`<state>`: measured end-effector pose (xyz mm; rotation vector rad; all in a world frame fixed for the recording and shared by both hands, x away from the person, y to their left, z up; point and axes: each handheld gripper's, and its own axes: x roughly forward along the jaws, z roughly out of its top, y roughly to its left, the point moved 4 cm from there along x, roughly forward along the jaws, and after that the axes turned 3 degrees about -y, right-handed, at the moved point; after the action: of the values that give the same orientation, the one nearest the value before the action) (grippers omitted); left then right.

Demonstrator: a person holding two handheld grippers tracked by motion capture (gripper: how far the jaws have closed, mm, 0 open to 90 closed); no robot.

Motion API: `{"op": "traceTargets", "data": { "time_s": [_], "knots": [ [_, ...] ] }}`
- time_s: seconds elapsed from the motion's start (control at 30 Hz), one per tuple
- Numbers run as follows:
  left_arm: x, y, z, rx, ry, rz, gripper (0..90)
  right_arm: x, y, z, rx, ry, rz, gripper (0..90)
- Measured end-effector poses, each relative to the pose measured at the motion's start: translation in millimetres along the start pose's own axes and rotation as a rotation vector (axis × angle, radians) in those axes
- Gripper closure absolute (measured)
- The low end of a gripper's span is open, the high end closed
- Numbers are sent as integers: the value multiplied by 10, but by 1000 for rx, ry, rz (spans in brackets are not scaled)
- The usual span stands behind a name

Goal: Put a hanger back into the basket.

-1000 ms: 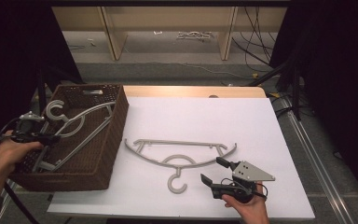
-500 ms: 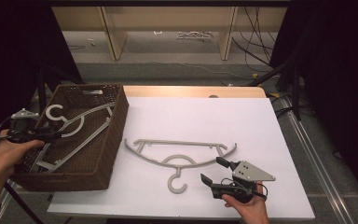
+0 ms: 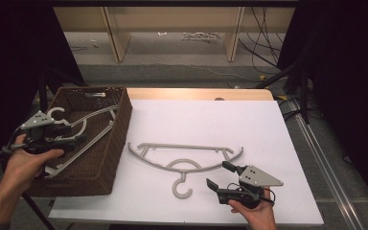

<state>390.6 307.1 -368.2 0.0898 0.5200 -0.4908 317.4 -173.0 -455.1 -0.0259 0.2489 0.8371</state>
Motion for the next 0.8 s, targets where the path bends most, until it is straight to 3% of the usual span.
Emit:
{"op": "traceTargets", "data": {
  "time_s": [0.03, 0.07, 0.13, 0.2, 0.3, 0.33, 0.5, 0.53, 0.6, 0.67, 0.7, 0.8],
  "knots": [
    [9, -70, 23, 3, -18, -12, 305, 6, -6, 3, -7, -10, 1, 208],
    [22, -137, 41, 12, -31, -21, 304, -6, 10, -5, 14, 12, 3, 209],
    [57, -286, 69, 29, -46, -51, 300, 5, -4, 2, -8, -9, 2, 209],
    [96, -440, 95, 48, -61, -86, 296, 0, 15, -1, 15, 4, 10, 209],
    [155, -665, 133, 80, -74, -132, 289, 3, -6, 4, -10, -10, 2, 209],
    [180, -741, 139, 84, -86, -140, 288, -3, 14, 0, 17, 4, 9, 209],
    [326, -1062, 149, 132, -95, -220, 285, -6, 11, 0, 8, 1, 10, 209],
    [354, -1108, 151, 135, -106, -229, 285, -2, 1, 6, -6, -11, 2, 209],
    [407, -1180, 139, 140, -116, -245, 282, -3, 13, 0, 18, -8, 9, 209],
    [440, -1241, 112, 139, -125, -268, 279, -45, -5, -1, 5, 32, -6, 209],
    [457, -1268, 98, 148, -130, -275, 277, -14, 2, 1, 20, -7, 6, 209],
    [504, -1341, 46, 148, -127, -280, 277, -26, -14, -9, 18, 12, 0, 208]
  ]
}}
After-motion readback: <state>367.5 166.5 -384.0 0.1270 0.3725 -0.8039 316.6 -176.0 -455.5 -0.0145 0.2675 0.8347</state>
